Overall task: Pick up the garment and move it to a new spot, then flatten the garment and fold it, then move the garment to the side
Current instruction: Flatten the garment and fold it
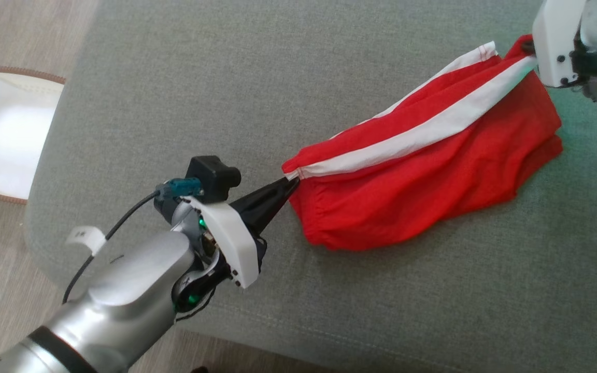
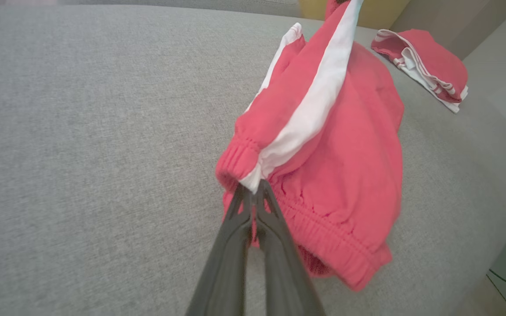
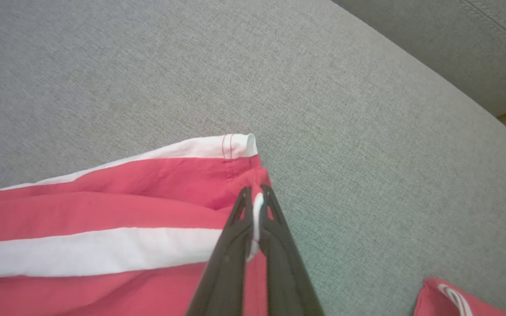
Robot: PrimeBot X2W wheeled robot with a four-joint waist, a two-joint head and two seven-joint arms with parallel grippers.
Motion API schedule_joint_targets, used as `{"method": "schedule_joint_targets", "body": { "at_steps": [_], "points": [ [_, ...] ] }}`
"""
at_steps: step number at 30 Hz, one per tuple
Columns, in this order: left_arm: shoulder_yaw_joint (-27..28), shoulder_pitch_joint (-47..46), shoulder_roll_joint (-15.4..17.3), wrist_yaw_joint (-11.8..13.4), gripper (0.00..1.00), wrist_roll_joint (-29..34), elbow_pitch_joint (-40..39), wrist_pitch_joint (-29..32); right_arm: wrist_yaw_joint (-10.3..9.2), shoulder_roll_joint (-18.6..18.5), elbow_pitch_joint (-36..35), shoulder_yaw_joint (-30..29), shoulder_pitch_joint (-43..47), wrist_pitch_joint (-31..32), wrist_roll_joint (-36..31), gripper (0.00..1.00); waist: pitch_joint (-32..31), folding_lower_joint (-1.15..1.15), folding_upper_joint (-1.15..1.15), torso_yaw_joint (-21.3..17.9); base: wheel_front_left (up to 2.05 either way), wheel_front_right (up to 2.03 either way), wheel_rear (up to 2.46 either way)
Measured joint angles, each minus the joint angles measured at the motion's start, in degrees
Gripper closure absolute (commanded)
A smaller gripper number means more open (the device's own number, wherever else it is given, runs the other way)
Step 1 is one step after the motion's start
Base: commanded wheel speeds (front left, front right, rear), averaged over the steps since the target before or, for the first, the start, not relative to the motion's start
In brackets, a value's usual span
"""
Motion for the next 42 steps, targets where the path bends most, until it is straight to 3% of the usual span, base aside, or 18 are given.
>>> {"method": "schedule_joint_targets", "body": {
  "at_steps": [8,9,10,11,13,14,20,25,29,35,36,42],
  "points": [
    [-2.34,-2.24,-0.32,0.0,1.0,-1.59,3.25,-1.27,0.0,0.02,2.19,2.64,-2.45,-2.78,1.27,1.0,0.63,0.0,0.0,0.11,0.0,0.0,0.0],
    [-2.54,-2.57,-0.34,0.0,1.0,-1.63,3.85,-1.41,0.0,0.02,2.48,2.91,-2.85,-3.27,1.48,0.0,0.62,0.0,0.0,0.11,0.0,0.0,0.0],
    [-2.46,-2.77,-0.45,0.0,1.0,-2.11,4.57,-1.51,0.0,0.04,2.93,2.97,-3.19,-4.17,1.48,0.0,0.6,0.0,0.0,0.1,0.0,0.0,0.0],
    [-2.44,-2.86,-0.6,-0.01,0.59,-2.52,5.31,-1.53,0.0,0.05,3.31,2.99,-3.4,-5.02,1.49,0.0,0.58,0.0,0.0,0.09,0.0,0.0,0.0],
    [-2.55,-2.88,-0.97,0.0,0.04,-2.45,6.55,-1.56,0.0,0.23,4.32,2.99,-3.42,-6.51,2.03,0.0,0.47,0.0,0.0,0.06,0.0,0.0,0.0],
    [-2.67,-2.91,-1.1,0.0,0.0,-2.11,7.04,-2.05,0.0,0.37,4.74,3.22,-3.41,-6.99,2.2,0.0,0.38,0.0,0.0,0.02,0.0,0.0,0.0],
    [-2.32,-3.04,-1.31,0.09,0.0,-1.48,9.29,-3.7,0.0,1.22,5.26,5.5,-3.41,-10.96,3.04,0.0,-0.85,0.0,0.0,-0.74,0.0,0.0,0.0],
    [0.12,-2.88,-1.15,0.97,0.0,-1.55,9.94,-4.91,0.0,1.46,2.71,6.41,-3.29,-21.73,5.04,0.0,-3.11,0.0,0.0,-1.8,0.0,0.0,0.0],
    [4.43,-1.56,-0.15,3.55,0.0,-2.77,8.38,-5.48,0.0,2.19,0.14,6.06,-2.42,-31.73,8.4,0.0,-5.44,-0.01,0.0,-3.24,0.0,0.0,0.0],
    [14.28,3.38,2.29,9.44,0.0,-1.24,0.27,-5.55,0.0,2.2,-2.5,5.54,4.35,-46.4,10.14,0.0,-9.59,-0.01,0.0,-5.56,0.0,0.0,0.0],
    [14.28,3.38,2.29,9.44,0.0,-1.24,0.27,-5.55,0.0,2.2,-2.5,5.54,4.35,-46.4,10.14,0.0,-9.59,-0.01,0.0,-5.56,0.0,0.0,0.0],
    [23.59,12.69,5.04,15.55,0.0,2.13,-7.86,-5.55,0.0,2.1,-3.7,6.37,10.58,-60.59,2.46,0.0,-13.49,-0.01,0.0,-8.3,0.0,0.0,0.0]
  ]
}}
